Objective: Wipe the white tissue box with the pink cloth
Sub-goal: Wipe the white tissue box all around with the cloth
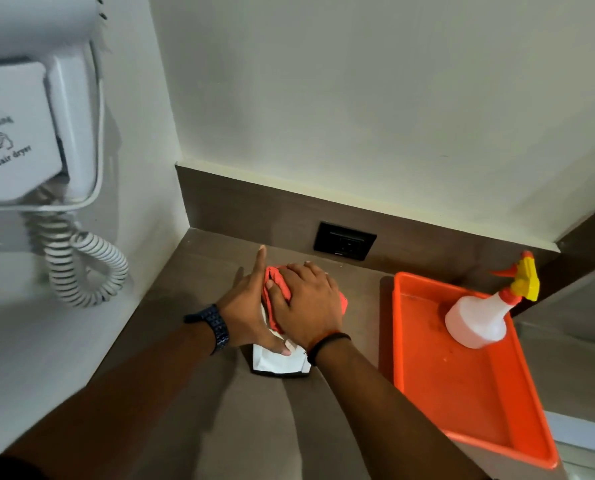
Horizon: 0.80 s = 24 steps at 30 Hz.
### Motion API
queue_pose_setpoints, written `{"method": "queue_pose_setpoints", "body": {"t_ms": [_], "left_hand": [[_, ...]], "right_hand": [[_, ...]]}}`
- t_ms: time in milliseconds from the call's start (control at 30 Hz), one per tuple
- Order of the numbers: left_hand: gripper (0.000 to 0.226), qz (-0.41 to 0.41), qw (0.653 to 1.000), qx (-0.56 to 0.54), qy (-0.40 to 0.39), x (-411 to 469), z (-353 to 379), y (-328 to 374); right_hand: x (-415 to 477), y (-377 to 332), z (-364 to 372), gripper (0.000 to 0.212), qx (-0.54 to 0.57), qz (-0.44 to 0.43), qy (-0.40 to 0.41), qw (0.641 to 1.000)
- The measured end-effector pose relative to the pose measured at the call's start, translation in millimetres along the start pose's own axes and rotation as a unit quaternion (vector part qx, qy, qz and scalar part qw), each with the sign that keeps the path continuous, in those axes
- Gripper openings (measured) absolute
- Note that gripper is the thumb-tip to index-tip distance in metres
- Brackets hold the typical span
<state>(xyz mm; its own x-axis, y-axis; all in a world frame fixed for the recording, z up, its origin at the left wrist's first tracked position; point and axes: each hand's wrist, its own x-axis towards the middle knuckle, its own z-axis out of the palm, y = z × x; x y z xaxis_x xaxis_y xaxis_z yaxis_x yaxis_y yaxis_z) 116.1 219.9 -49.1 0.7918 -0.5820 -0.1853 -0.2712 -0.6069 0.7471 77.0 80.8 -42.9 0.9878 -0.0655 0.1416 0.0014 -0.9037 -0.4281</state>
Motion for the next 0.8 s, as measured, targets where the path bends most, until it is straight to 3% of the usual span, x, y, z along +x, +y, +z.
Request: {"method": "queue_pose_setpoints", "body": {"t_ms": [133,200,500,800], "left_hand": [[0.162,0.022,1.000,0.002,-0.022,2,1,-1],[0.161,0.005,1.000,0.013,-0.013,2,4,-3],[0.155,-0.011,0.999,0.031,0.030,4,4,-1],[0.159,-0.034,0.998,0.050,0.008,4,1,2]], "right_hand": [[-18,0,0,0.034,-0.018,-0.065,0.067,0.995],[-23,8,-2,0.037,-0.026,-0.076,0.060,0.995],[12,7,-3,0.044,0.017,0.068,-0.032,0.997],[-21,14,-8,0.042,0.037,-0.012,0.002,0.999]]}}
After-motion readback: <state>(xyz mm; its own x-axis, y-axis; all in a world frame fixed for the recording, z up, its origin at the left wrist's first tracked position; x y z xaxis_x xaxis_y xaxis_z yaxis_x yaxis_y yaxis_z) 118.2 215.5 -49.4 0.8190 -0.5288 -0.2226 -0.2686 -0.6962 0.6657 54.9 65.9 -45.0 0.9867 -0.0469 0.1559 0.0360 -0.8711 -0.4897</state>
